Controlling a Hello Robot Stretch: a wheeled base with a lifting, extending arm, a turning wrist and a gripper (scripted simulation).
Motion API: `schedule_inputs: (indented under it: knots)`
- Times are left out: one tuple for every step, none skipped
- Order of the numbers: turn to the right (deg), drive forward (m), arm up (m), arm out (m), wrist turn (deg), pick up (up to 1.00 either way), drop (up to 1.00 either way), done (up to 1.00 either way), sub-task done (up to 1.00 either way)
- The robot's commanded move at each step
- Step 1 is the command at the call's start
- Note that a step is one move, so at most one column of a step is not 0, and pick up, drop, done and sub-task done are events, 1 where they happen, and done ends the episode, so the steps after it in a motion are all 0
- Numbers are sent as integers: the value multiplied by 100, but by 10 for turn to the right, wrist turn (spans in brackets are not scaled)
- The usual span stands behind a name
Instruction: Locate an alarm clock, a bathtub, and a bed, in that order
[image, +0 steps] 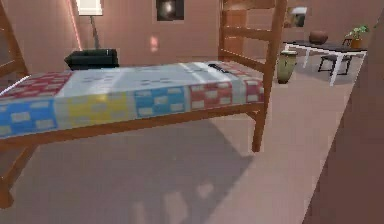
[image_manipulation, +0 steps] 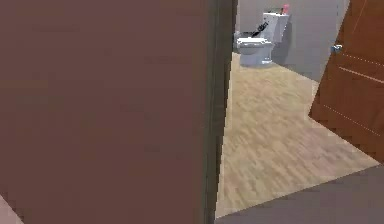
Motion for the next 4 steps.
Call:
schedule_inputs:
  knots:
    - [-60, 0, 0, 0, 0, 0, 0, 0, 0]
    - [0, 70, 0, 0, 0, 0, 0, 0, 0]
    - [300, 0, 0, 0, 0, 0, 0, 0, 0]
    - [0, 60, 0, 0, 0, 0, 0, 0, 0]
